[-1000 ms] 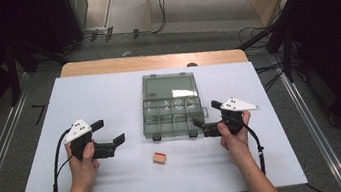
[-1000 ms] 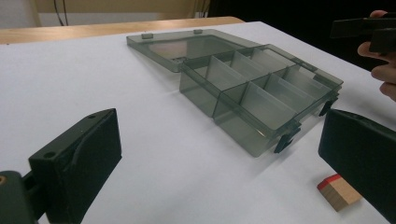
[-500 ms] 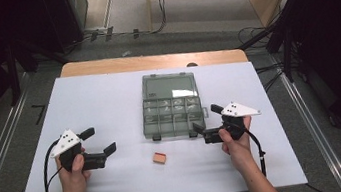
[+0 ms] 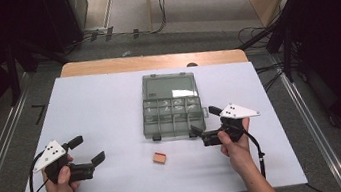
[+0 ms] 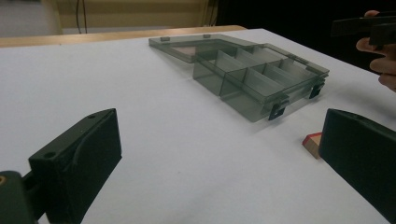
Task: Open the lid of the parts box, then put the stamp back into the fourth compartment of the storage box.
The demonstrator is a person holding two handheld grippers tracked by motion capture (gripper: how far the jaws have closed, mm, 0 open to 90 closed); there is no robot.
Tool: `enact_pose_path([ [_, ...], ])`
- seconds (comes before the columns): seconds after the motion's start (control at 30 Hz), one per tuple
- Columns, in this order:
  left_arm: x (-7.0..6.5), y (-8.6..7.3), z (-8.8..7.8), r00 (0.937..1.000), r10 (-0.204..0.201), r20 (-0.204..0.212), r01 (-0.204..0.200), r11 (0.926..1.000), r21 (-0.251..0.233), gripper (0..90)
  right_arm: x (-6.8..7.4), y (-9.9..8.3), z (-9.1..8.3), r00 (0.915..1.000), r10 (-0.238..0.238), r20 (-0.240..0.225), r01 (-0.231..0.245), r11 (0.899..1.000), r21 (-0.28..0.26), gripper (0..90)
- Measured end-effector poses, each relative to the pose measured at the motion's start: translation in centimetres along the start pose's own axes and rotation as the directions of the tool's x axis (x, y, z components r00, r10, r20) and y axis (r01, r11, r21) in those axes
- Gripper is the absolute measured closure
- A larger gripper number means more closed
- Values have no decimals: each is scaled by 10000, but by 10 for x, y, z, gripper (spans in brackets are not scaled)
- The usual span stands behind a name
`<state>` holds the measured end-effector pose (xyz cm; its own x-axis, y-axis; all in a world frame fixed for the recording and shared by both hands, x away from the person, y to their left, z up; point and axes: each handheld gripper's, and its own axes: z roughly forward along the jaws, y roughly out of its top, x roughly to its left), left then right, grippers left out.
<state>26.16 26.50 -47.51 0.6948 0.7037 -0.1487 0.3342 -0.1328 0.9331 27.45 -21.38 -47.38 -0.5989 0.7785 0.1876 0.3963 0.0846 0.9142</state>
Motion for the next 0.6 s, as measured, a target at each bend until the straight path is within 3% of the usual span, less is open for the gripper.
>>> enact_pose_path([
  [0.43, 8, -10, -24, 9997, -18, -244, 15, 9999, -120, 0, 24, 9, 8, 9967, -333, -743, 356, 9989, 294, 0],
  [0.6, 15, -13, -34, 9990, -160, -411, 144, 9991, -400, 0, 33, 7, 12, 9944, -410, -976, 467, 9973, 572, 0],
])
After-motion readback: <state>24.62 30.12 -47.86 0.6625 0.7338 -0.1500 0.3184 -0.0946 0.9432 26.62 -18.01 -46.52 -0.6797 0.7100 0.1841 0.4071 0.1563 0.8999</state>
